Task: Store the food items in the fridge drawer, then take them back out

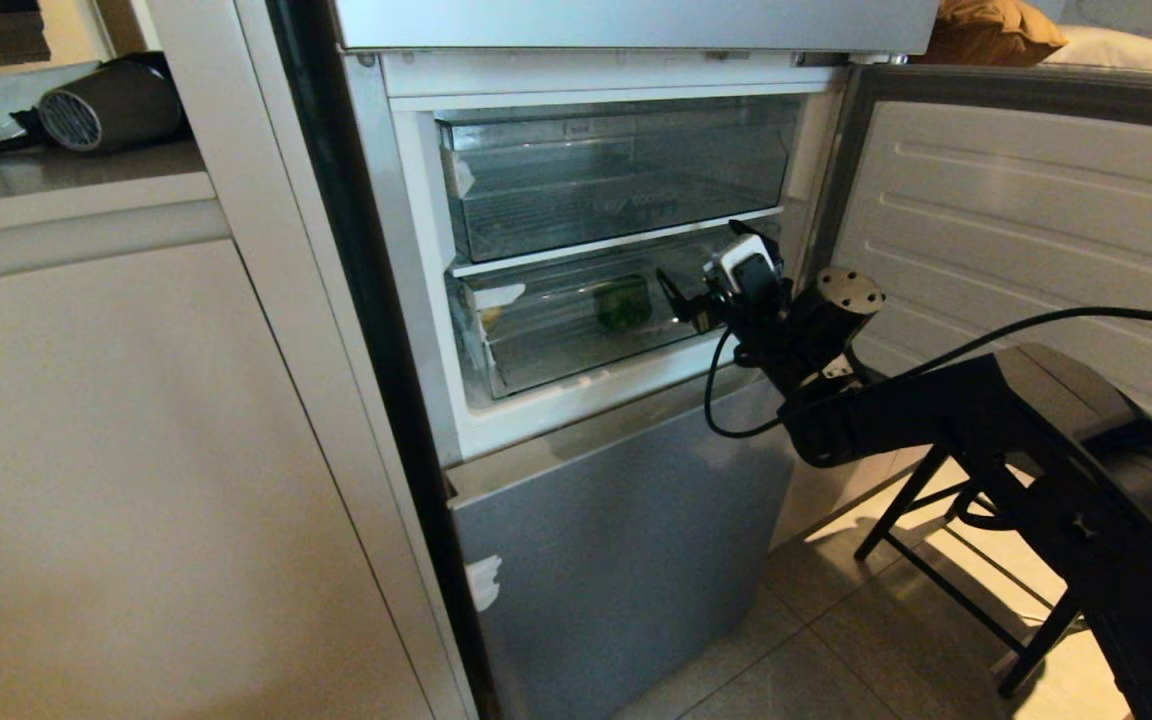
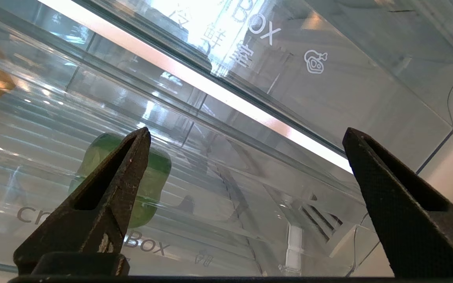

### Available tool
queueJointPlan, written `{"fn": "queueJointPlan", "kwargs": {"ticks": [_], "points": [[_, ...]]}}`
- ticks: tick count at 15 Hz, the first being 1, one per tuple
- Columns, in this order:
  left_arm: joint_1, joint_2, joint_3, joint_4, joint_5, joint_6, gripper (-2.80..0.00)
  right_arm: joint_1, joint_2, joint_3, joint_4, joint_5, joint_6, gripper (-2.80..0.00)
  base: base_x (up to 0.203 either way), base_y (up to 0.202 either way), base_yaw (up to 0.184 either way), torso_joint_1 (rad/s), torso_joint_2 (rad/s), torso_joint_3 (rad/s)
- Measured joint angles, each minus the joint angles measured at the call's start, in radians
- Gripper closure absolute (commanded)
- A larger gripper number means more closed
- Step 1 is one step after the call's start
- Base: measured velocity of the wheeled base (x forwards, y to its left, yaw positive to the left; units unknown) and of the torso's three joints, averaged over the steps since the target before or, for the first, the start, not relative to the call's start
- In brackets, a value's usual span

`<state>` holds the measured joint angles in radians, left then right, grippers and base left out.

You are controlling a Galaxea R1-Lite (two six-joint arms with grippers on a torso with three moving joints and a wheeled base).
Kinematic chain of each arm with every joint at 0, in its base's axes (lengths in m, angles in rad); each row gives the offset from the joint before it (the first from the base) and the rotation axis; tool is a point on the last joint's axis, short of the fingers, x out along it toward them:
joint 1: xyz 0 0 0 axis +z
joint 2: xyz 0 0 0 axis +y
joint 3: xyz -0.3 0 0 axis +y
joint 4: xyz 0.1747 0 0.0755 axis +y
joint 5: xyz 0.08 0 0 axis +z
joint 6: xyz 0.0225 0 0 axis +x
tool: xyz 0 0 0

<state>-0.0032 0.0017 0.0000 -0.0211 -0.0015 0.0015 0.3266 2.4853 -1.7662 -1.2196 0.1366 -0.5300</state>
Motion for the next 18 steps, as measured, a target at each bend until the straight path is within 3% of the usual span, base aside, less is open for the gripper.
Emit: {"fn": "queueJointPlan", "kwargs": {"ticks": [13, 18], "points": [[0.000, 0.000, 0.000, 0.000, 0.000, 0.000, 0.00, 0.010, -0.041, 0.057, -0.027, -0.030, 0.006, -2.80, 0.000, 0.000, 0.000, 0.000, 0.00, 0.000], [0.000, 0.000, 0.000, 0.000, 0.000, 0.000, 0.00, 0.005, -0.063, 0.059, 0.130, -0.055, 0.085, -2.80, 0.000, 0.000, 0.000, 0.000, 0.00, 0.000]]}}
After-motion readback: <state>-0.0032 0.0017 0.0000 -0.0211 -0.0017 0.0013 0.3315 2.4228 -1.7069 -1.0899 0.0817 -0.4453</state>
